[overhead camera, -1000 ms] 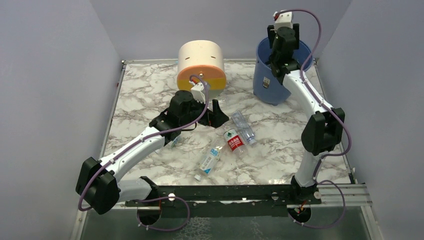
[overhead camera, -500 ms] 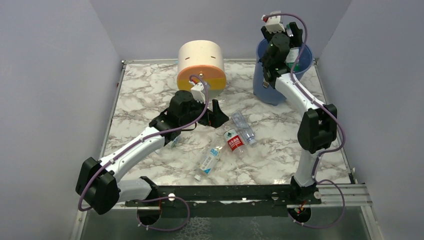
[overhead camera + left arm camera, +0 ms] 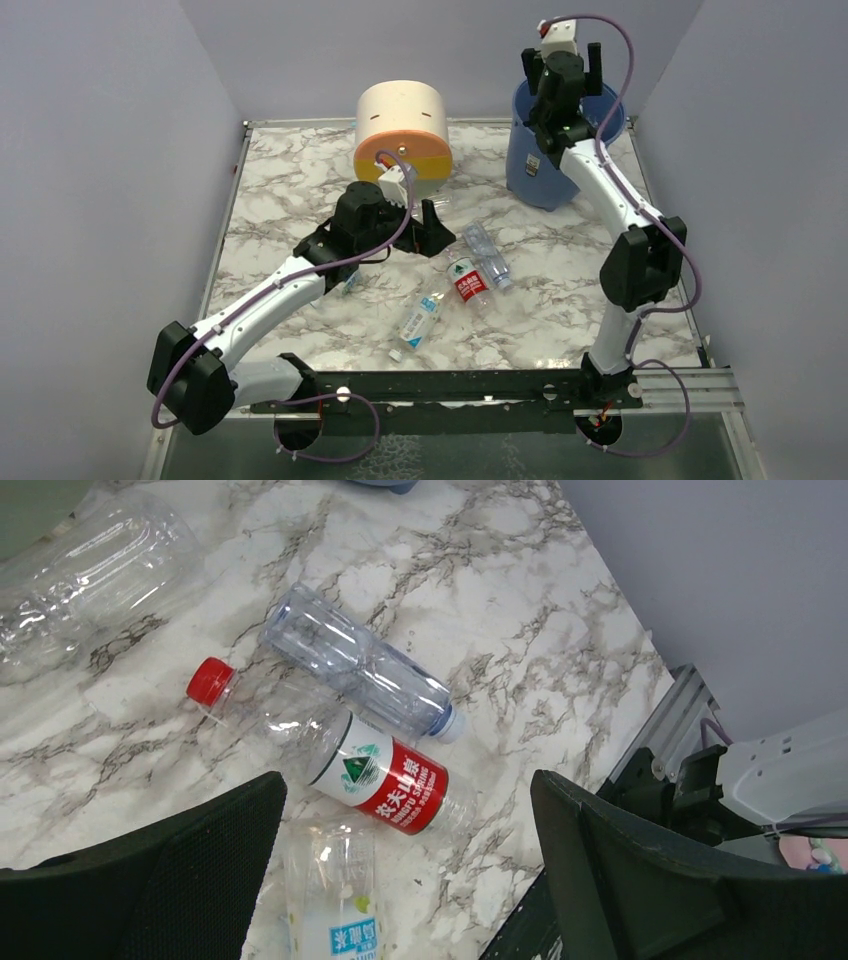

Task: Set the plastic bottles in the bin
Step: Place the plastic bottle in the trash bin, then pick up the plastic bottle at the center of the board.

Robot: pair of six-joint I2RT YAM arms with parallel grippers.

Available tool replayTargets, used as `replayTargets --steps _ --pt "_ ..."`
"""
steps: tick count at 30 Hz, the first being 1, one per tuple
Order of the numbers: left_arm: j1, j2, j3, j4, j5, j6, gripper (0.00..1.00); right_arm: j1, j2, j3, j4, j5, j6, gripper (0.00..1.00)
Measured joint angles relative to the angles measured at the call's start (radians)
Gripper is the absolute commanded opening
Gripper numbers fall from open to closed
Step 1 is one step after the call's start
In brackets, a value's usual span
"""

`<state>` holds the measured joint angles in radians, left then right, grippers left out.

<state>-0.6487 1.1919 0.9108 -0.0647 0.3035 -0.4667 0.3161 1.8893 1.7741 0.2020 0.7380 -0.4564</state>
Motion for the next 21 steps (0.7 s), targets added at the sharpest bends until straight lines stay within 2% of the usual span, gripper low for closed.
replayTargets --steps 5,9,15,21 --pt "0.0 -0.004 0.031 -0.097 -0.026 -0.004 0.99 0.0 -0.099 0.097 -0.279 -0.18 0.257 1.0" --pt "0.0 -0.029 0.037 -0.173 -0.043 -0.016 0.99 0.0 -0.22 0.08 -0.398 -0.333 0.409 1.0" --pt "0.0 -0.071 0.017 -0.262 -0.044 -0.032 0.99 0.0 -0.375 -0.084 -0.471 -0.523 0.563 1.0" --pt "-0.019 -0.096 -0.089 -0.323 -0.048 -0.064 0.99 0.0 -0.457 -0.292 -0.496 -0.69 0.674 1.0"
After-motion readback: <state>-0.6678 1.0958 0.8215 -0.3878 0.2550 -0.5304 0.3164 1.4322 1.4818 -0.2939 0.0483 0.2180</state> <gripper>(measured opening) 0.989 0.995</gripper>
